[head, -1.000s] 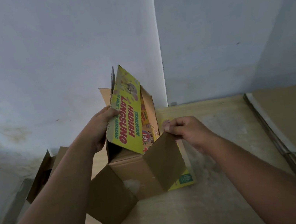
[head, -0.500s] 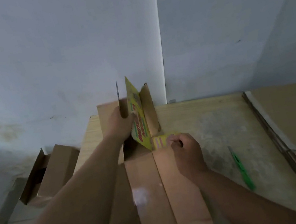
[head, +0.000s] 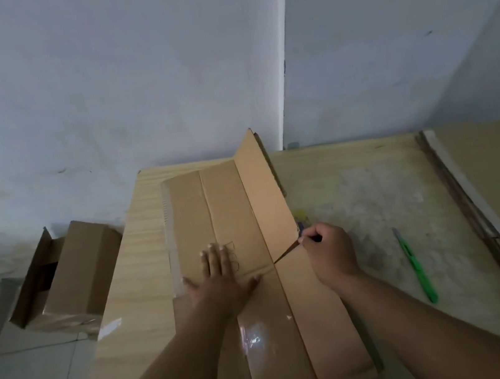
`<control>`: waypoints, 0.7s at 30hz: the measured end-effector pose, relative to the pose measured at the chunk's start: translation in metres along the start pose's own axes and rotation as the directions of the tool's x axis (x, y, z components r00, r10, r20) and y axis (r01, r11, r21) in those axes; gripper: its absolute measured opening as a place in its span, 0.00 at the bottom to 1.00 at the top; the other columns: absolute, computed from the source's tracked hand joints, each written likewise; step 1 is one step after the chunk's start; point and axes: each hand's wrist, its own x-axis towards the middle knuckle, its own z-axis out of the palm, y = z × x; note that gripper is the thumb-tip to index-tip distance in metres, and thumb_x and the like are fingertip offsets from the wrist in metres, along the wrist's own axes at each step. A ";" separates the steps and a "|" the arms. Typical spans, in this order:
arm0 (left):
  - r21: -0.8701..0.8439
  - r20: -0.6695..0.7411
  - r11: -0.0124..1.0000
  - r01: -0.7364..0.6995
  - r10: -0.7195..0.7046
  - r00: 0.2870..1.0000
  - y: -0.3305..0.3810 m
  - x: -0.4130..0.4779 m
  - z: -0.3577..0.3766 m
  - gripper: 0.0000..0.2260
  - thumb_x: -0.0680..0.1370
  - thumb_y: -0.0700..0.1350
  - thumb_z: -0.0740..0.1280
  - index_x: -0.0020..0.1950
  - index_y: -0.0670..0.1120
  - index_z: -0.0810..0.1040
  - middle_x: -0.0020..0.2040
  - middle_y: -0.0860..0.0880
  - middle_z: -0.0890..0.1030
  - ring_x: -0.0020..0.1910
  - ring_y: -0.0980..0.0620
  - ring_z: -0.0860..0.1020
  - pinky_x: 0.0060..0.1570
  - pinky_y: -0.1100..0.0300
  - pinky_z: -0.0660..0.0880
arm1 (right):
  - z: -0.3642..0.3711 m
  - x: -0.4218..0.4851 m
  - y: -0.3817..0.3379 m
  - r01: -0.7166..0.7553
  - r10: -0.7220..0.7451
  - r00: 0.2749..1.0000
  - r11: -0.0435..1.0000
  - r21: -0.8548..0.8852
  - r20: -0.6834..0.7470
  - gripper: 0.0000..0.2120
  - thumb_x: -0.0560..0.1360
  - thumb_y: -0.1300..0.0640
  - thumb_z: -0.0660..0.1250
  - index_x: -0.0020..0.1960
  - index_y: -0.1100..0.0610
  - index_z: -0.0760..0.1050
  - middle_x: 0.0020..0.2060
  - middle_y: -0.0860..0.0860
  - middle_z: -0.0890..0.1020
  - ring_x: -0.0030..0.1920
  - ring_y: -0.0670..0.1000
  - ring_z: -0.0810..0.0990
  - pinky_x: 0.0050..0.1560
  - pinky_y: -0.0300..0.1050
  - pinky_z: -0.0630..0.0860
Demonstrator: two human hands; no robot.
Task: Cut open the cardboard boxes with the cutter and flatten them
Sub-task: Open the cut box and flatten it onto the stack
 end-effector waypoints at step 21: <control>-0.098 -0.417 0.965 -0.245 0.184 0.890 -0.050 -0.041 0.074 0.38 0.84 0.67 0.46 0.85 0.45 0.44 0.85 0.46 0.43 0.84 0.48 0.40 0.80 0.42 0.48 | 0.035 -0.001 0.077 0.471 -0.080 0.852 0.551 -0.689 0.518 0.31 0.81 0.38 0.34 0.80 0.46 0.32 0.79 0.50 0.30 0.78 0.51 0.30 0.78 0.56 0.34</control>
